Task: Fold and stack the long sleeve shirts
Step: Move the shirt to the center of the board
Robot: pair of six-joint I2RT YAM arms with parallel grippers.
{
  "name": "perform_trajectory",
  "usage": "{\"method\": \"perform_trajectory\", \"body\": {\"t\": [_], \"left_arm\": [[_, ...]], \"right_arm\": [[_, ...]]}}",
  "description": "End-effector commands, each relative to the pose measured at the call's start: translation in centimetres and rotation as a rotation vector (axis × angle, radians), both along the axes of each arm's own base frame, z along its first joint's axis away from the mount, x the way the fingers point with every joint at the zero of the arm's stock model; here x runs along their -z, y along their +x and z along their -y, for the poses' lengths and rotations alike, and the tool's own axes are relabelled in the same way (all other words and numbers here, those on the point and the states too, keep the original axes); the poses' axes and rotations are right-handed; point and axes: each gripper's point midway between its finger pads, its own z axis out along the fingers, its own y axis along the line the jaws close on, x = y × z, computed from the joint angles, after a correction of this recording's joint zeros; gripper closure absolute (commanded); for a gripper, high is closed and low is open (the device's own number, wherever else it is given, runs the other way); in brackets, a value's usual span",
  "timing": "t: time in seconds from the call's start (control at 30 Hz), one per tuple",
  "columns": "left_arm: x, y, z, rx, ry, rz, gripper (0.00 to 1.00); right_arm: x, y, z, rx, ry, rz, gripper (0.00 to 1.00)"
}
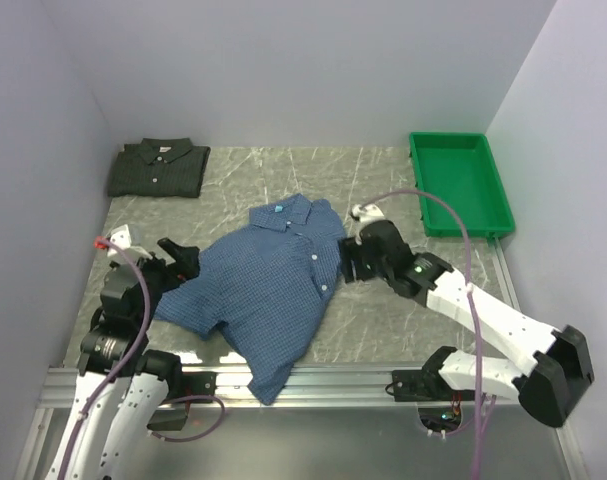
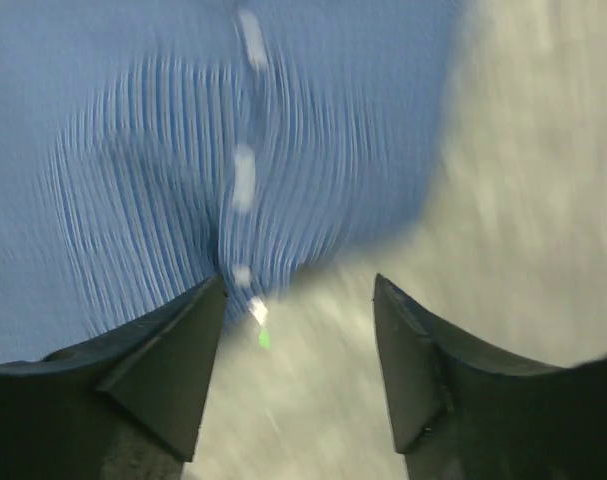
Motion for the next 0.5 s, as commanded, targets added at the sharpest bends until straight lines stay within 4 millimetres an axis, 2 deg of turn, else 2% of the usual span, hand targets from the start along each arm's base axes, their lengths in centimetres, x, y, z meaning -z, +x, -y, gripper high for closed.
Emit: {"method": "perform_trajectory", "body": {"t": [0.0,0.03,0.1,0.13,0.23,0.3,0.33,0.47], "left_arm": [[-0.8,0.6,2.6,0.097,-0.103,-0.033,0.01],[0.1,0.8,2.8,0.099,-0.112,-0.070,0.01],[2.1,1.6,3.1,0.078,-0.134,-0.152,0.01],[3.6,2.1,3.0,0.059,-0.134,-0.210,0.01],[6.3,3.4,3.3,0.036,-0.144,-0.308,0.01],[6.7,4.5,3.5,0.024,-0.154,-0.323,0.01],[7.7,5.2,3.6,0.013,-0.149,-0.364,0.01],[9.3,8.0,2.2,-0.103,-0.103,-0.404,0.03]], "right_arm": [[-2.8,-0.9,4.0,0.183,0.027,0.079,0.30],[-2.0,-1.5,4.5,0.189,0.012,0.048,0.29],[-1.9,-2.5,4.0,0.152,0.043,0.019,0.29],[-2.0,-2.7,3.4,0.142,0.074,0.011,0.28],[-2.1,-3.3,0.9,0.067,0.167,-0.017,0.28],[-1.6,-3.2,0.0,0.052,0.183,-0.045,0.28],[-1.6,-3.0,-0.3,0.056,0.198,-0.052,0.28],[-1.0,-3.1,-1.9,0.021,0.232,-0.097,0.28]]}}
